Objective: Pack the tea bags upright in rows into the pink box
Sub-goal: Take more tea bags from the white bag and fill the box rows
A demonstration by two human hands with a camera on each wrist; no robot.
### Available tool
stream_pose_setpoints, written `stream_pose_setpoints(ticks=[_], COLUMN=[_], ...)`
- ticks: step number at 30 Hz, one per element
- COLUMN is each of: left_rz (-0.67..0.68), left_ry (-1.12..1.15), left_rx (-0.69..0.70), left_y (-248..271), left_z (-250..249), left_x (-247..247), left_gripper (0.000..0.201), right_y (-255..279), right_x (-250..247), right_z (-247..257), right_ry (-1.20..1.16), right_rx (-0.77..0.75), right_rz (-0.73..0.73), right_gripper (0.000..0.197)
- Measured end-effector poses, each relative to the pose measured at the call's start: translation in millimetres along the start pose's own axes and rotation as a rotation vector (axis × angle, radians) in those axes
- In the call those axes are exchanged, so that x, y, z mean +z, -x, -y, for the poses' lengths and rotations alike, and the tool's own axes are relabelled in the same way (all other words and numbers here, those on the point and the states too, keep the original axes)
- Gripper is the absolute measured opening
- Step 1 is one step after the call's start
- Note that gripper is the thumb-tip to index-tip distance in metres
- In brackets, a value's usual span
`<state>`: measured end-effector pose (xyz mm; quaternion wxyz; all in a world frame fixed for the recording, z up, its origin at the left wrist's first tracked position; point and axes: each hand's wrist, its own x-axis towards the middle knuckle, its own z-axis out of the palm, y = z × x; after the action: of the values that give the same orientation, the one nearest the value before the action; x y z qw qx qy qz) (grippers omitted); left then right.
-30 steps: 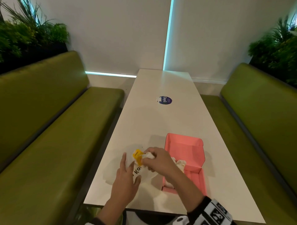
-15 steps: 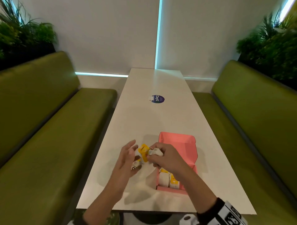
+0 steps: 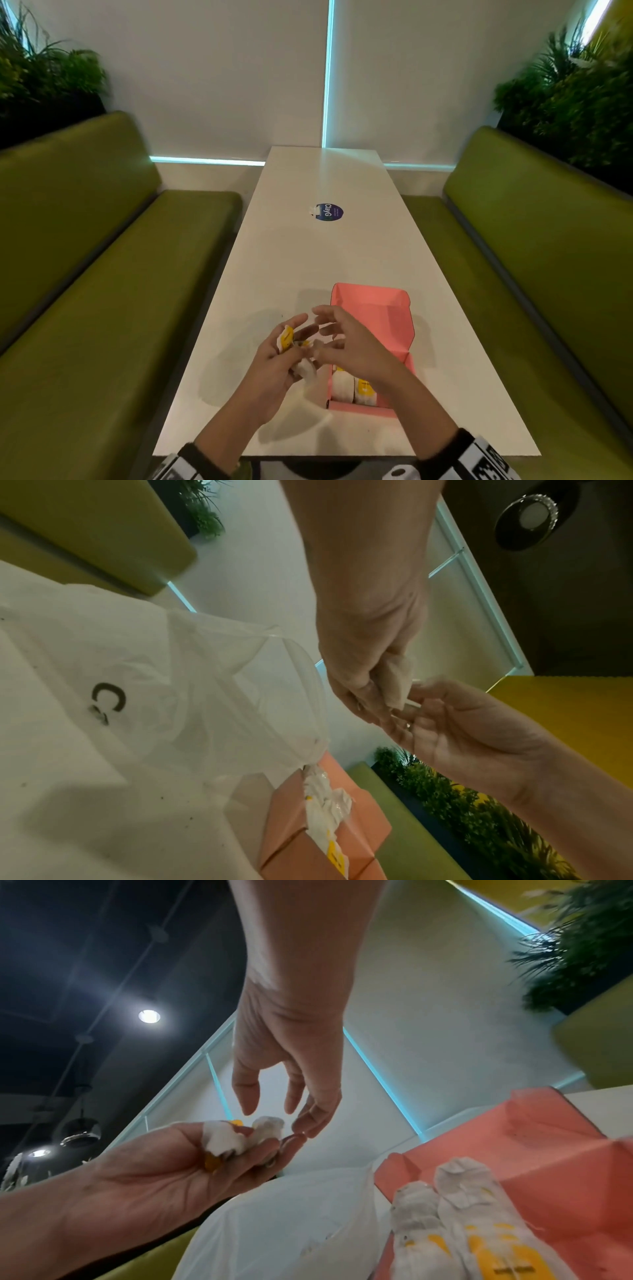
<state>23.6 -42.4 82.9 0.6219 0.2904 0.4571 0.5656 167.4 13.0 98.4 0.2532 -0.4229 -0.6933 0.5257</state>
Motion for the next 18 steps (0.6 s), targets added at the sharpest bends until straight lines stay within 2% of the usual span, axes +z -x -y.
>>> stream_pose_setpoints(ticks=[3, 4, 7, 12, 18], left_rz=[0.068, 0.088, 0.115, 0.05, -0.146], left_ry=[0.066, 0.062, 0.041, -0.017, -0.428], left_rx=[-0.017, -0.018, -0.014, -0.035, -0.083], left_y=[-2, -2, -5, -8, -20], left_z=[1, 1, 2, 5, 25], left_x=[-2, -2, -3, -11, -20], left_gripper=[0.042, 0.042, 0.039, 0.034, 0.017], right_y=[0, 0, -2, -5, 0], right_x=[-6, -6, -5, -13, -18], right_z=[-3, -3, -7, -10, -13], right_ry=[0.055, 0.075, 0.057, -0.167, -0.218], right_rx=[-0.037, -0.055, -0.057, 0.068, 0.109], right_rz=[-0.048, -0.044, -0.116, -0.244, -0.279], right_gripper=[0.02, 0.016, 0.022, 0.015, 0.01])
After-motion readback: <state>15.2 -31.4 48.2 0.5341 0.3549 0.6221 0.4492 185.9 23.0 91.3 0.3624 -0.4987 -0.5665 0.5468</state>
